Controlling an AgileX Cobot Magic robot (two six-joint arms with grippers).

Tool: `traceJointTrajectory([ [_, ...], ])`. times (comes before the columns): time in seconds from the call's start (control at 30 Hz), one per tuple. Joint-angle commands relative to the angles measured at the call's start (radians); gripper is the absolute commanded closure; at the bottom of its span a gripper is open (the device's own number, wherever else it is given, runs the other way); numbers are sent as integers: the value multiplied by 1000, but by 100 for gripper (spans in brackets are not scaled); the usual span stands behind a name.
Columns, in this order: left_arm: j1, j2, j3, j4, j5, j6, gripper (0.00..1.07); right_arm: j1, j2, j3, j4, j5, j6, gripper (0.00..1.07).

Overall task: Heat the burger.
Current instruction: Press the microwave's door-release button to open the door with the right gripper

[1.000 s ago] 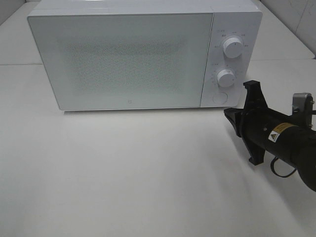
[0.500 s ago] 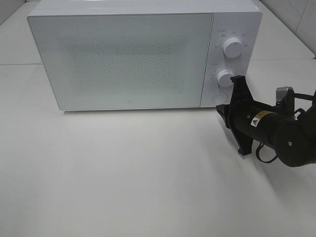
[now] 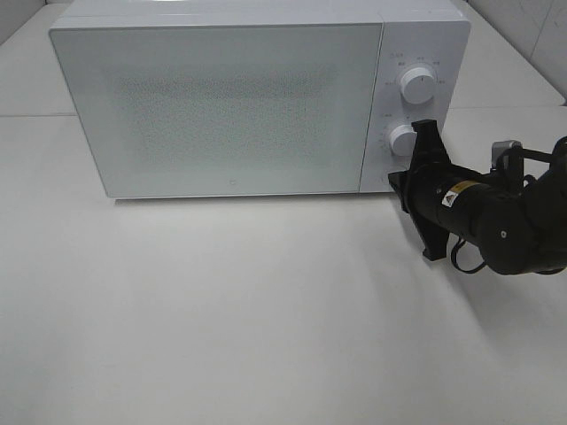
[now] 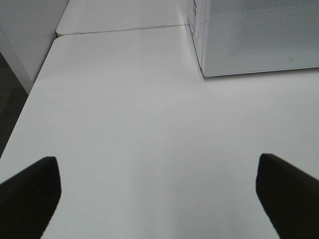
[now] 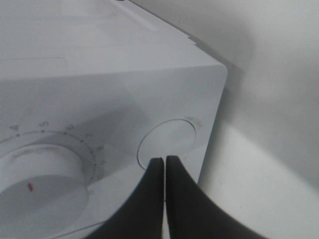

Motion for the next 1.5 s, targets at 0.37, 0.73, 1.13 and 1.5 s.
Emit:
traceJointTrajectory([
  [0.37,3,-19,5,-9,-7,-6,7,-1,39,-48,24,5,-15,107],
  [0.73,3,-19,5,-9,-7,-6,7,-1,43,-64,50,-18,-56,107],
  [1.13,3,-19,5,-9,-7,-6,7,-1,44,-71,56,-136,-116,107],
  [1.5,3,-19,5,-9,-7,-6,7,-1,62,-72,61,-146,-70,107],
])
